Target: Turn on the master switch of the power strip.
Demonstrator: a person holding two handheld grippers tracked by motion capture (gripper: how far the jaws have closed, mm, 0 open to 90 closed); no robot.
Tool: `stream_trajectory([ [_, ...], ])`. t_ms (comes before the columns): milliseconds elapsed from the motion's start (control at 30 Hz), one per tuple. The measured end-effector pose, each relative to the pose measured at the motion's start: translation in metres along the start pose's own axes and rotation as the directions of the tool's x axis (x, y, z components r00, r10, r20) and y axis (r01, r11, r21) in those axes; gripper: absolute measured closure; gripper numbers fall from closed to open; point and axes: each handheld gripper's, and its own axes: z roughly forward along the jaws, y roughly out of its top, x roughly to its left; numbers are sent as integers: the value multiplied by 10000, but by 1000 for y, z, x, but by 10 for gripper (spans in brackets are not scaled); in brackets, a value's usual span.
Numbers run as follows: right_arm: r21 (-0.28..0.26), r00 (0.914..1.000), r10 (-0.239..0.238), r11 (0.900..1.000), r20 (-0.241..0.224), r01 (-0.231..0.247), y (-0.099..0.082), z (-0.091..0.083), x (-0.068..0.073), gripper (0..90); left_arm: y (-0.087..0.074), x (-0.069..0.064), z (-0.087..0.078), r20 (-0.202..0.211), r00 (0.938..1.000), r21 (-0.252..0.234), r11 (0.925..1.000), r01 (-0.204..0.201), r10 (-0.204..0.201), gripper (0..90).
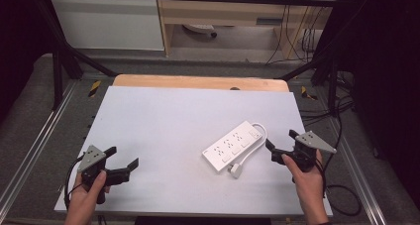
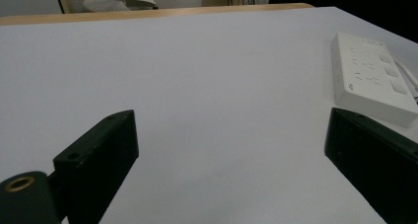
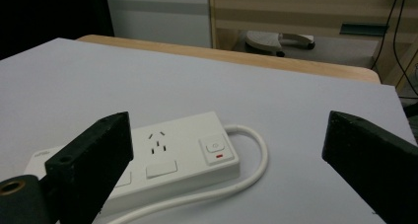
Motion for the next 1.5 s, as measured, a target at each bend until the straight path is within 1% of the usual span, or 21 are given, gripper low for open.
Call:
stream_trajectory([
  [33, -5, 10000, -9, 10000, 53, 9, 3, 1, -1, 57, 0, 0, 0, 29, 10000, 17, 10000, 86, -86, 61],
  [167, -40, 10000, -72, 10000, 14, 72, 11, 5, -3, 71, 0, 0, 1, 27, 10000, 68, 10000, 67, -67, 61],
  [267, -84, 9999, -140, 9999, 4, 140, 16, 7, -3, 86, -1, 0, 4, 248, 9996, 217, 9997, 102, -107, 60],
  [300, -142, 9999, -111, 9998, 29, 111, 20, 8, -4, 96, -1, -1, 5, 302, 9995, 293, 9995, 96, -105, 60],
  [367, -225, 9999, -99, 9997, 60, 100, 24, 10, -5, 107, -3, -1, 4, 316, 9995, 386, 9993, 3, -15, 61],
  [533, -370, 9999, -115, 9992, -6, 115, 33, 14, -7, 134, -2, -1, 4, 292, 9996, 332, 9994, 57, -67, 61],
  [700, -593, 10000, -69, 9982, -51, 66, 43, 17, -10, 153, -2, -2, 5, 269, 9996, 334, 9994, 4, -13, 61],
  [800, -718, 10000, 72, 9974, -40, -74, 47, 19, -12, 154, -2, -2, 6, 123, 9999, 329, 9995, 24, -28, 61],
  [867, -731, 10000, 57, 9973, -77, -62, 48, 19, -14, 151, -3, 0, 5, 78, 10000, 401, 9992, 41, -44, 61],
  [967, -668, 10000, -32, 9978, -90, 26, 51, 22, -16, 128, -3, 2, 3, -58, 9999, 295, 9994, 162, -161, 62],
  [1033, -687, 9999, -1, 9976, -108, -7, 51, 22, -17, 122, -3, 2, 3, -69, 9998, 259, 9995, 198, -196, 62],
  [1133, -666, 9999, 27, 9978, -122, -35, 55, 27, -18, 101, -2, 2, 3, -48, 9999, 269, 9995, 149, -148, 62],
  [1167, -630, 9999, -70, 9980, -158, 60, 56, 28, -17, 87, -2, 1, 3, -33, 9999, 292, 9995, 147, -146, 61],
  [1200, -586, 9997, -162, 9982, -185, 151, 57, 30, -16, 74, -2, -1, 5, -116, 9999, 342, 9994, 95, -91, 61],
  [1233, -586, 9997, -162, 9982, -185, 151, 57, 30, -16, 74, -2, -1, 5, -116, 9999, 342, 9994, 95, -91, 64],
  [1267, -538, 9998, -119, 9985, -150, 110, 57, 35, -16, 45, -2, -2, 7, -62, 10000, 389, 9992, 38, -35, 62],
  [1300, -538, 9998, -119, 9985, -150, 110, 57, 35, -16, 45, -2, -4, 8, 3, 10000, 395, 9992, 19, -19, 62],
  [1333, -474, 10000, -52, 9989, -59, 50, 58, 37, -16, 45, -2, -5, 8, 33, 10000, 420, 9991, -64, 63, 59],
  [1367, -378, 9999, -11, 9993, 149, 16, 58, 41, -16, 38, -2, -6, 9, 84, 9999, 401, 9991, -116, 113, 58],
  [1433, -343, 9999, -45, 9994, 111, 49, 58, 43, -16, 31, -2, -7, 9, 181, 9997, 420, 9990, -158, 151, 58],
  [1500, -313, 9999, -90, 9995, 111, 94, 58, 45, -17, 29, -2, -6, 8, 185, 9998, 409, 9991, -130, 123, 57],
])
